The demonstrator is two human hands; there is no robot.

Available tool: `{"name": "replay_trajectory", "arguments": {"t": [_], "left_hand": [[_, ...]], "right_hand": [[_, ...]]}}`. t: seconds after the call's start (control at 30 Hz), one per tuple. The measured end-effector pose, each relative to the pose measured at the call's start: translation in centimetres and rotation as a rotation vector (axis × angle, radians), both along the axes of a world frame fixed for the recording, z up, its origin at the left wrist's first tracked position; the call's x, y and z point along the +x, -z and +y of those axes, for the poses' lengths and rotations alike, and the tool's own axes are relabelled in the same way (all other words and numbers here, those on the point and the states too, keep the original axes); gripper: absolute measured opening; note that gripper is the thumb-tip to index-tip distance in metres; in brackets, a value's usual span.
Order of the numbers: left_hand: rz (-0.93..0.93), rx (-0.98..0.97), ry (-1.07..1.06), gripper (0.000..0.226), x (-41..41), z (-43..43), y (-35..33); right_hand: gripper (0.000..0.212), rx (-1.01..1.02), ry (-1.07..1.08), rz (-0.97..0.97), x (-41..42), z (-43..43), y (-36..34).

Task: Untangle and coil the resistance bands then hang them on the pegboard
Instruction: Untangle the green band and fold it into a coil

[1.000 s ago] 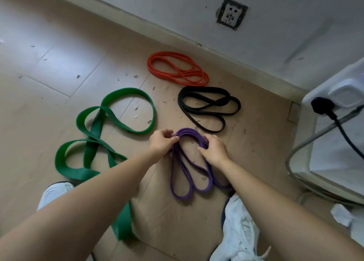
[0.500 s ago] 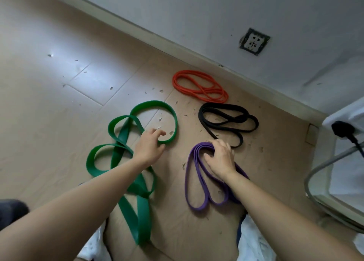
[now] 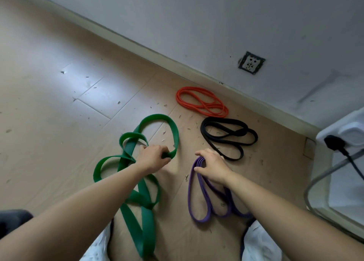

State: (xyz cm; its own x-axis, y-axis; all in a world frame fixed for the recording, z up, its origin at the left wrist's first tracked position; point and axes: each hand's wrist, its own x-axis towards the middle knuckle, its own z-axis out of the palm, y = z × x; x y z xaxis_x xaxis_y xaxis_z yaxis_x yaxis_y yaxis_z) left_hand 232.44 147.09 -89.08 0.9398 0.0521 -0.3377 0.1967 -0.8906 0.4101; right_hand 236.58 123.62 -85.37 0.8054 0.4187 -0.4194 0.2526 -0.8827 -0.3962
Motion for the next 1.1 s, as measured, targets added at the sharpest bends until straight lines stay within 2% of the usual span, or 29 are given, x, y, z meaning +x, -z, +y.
{"name": "replay_trajectory", "arguments": {"t": [0.17, 0.27, 0.57, 0.73, 0.9, 1.0, 1.1], "left_hand": [[-0.113, -0.083, -0.003, 0.032, 1.5, 0.8, -8.2], [-0.147, -0.215, -0.005, 0.028, 1.8, 1.4, -14.1], [-0.294, -0.158, 0.103, 0.021, 0.0, 1.5, -29.2], [-0.307, -0.456, 0.09, 0.017, -1.7, 0.2, -37.3], [-0.364, -0.635, 0.127, 0.02, -4.3, -0.7, -43.7], [-0.414, -0.728, 0.087, 0.021, -5.0, -0.5, -45.3], [-0.474, -0.736, 0.029, 0.021, -5.6, -0.5, -45.1]], "right_hand": [[0.062, 0.012, -0.043, -0.017, 1.2, 1.0, -5.3], [0.066, 0.044, -0.09, -0.071, 2.0, 1.9, -9.6], [0.067, 0.15, -0.228, -0.206, 1.7, 4.0, -24.1], [0.063, 0.391, -0.185, -0.133, 0.7, 4.1, -31.5], [0.043, 0.687, -0.135, -0.073, -1.1, 3.4, -37.5], [0.033, 0.85, -0.055, -0.085, -2.3, 3.1, -39.0], [0.03, 0.902, -0.017, -0.086, -3.0, 2.7, -38.5]]}}
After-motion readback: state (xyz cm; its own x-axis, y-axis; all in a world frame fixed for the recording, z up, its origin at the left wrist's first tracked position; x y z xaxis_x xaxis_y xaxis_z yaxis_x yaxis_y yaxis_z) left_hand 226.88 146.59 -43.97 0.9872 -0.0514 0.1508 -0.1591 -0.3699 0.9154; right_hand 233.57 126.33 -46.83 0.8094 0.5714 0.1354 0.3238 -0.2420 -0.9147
